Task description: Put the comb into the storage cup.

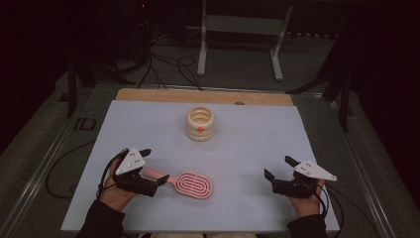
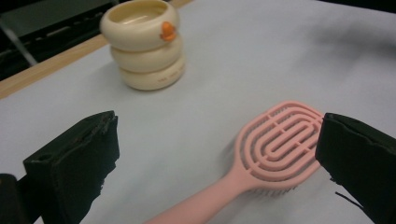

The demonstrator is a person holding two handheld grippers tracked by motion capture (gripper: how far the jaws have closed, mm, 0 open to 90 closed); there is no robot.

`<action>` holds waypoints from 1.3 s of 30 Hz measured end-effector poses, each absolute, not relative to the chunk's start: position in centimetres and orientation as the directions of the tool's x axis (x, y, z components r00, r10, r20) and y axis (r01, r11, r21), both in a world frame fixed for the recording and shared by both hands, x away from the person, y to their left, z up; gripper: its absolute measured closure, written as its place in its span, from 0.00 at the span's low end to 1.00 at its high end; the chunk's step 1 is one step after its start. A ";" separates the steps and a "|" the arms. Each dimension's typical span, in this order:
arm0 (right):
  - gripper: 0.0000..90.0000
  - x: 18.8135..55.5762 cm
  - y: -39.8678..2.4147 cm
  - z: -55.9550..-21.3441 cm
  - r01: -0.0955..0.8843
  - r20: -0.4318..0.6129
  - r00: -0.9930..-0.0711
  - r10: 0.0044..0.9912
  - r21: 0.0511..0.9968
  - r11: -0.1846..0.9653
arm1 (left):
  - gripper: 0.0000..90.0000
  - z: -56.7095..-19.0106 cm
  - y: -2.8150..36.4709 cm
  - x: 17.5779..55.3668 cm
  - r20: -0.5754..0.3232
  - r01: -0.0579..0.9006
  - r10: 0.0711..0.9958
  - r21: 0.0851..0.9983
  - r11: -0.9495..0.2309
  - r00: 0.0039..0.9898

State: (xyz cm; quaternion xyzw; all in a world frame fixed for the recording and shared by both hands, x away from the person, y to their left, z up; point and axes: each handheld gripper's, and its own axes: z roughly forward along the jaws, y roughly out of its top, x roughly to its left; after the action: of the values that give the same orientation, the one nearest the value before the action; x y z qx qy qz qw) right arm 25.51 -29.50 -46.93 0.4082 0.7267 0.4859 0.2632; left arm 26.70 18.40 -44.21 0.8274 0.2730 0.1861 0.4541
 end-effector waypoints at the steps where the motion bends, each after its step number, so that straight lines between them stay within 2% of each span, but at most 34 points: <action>1: 0.09 25.5 -29.5 -46.9 0.337 0.014 -0.528 0.849 0.921 0.195 | 0.00 -44.2 18.4 26.7 0.060 0.283 0.621 0.853 -0.439 0.782; 23: 0.09 25.5 -29.7 -46.9 0.340 0.021 -0.528 0.849 0.922 0.188 | 0.01 -46.0 14.0 27.2 -0.039 0.332 0.498 0.789 -0.517 0.866; 25: 0.09 25.5 -29.7 -46.8 0.339 0.022 -0.528 0.849 0.922 0.187 | 0.04 -46.1 13.6 27.0 -0.063 0.338 0.475 0.785 -0.520 0.877; 31: 0.09 25.5 -29.7 -46.9 0.339 0.019 -0.530 0.848 0.921 0.192 | 0.09 -46.3 12.9 26.7 -0.047 0.333 0.469 0.766 -0.550 0.882; 32: 0.09 25.5 -29.7 -46.9 0.339 0.019 -0.530 0.848 0.921 0.192 | 0.14 -46.3 12.9 26.7 -0.047 0.333 0.469 0.766 -0.550 0.882; 35: 0.09 25.5 -29.6 -46.9 0.339 0.019 -0.531 0.847 0.921 0.191 | 0.14 -46.5 12.7 26.5 -0.043 0.313 0.444 0.770 -0.556 0.895; 36: 0.09 25.6 -29.5 -47.0 0.338 0.018 -0.534 0.845 0.921 0.194 | 0.37 -46.6 12.6 26.4 -0.057 0.295 0.401 0.773 -0.562 0.914; 37: 0.09 25.6 -29.6 -47.0 0.339 0.021 -0.532 0.846 0.921 0.191 | 0.52 -46.7 12.6 26.3 -0.073 0.285 0.366 0.772 -0.568 0.928; 39: 0.09 25.6 -29.6 -46.9 0.340 0.021 -0.532 0.846 0.921 0.191 | 0.69 -47.0 12.4 26.4 -0.097 0.280 0.324 0.760 -0.586 0.941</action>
State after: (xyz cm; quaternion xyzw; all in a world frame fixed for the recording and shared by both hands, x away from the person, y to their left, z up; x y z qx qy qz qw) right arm 25.56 -29.63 -46.95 0.4080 0.7266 0.4879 0.2597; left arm 26.36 12.35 -47.01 0.8902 0.1696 0.0257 0.4220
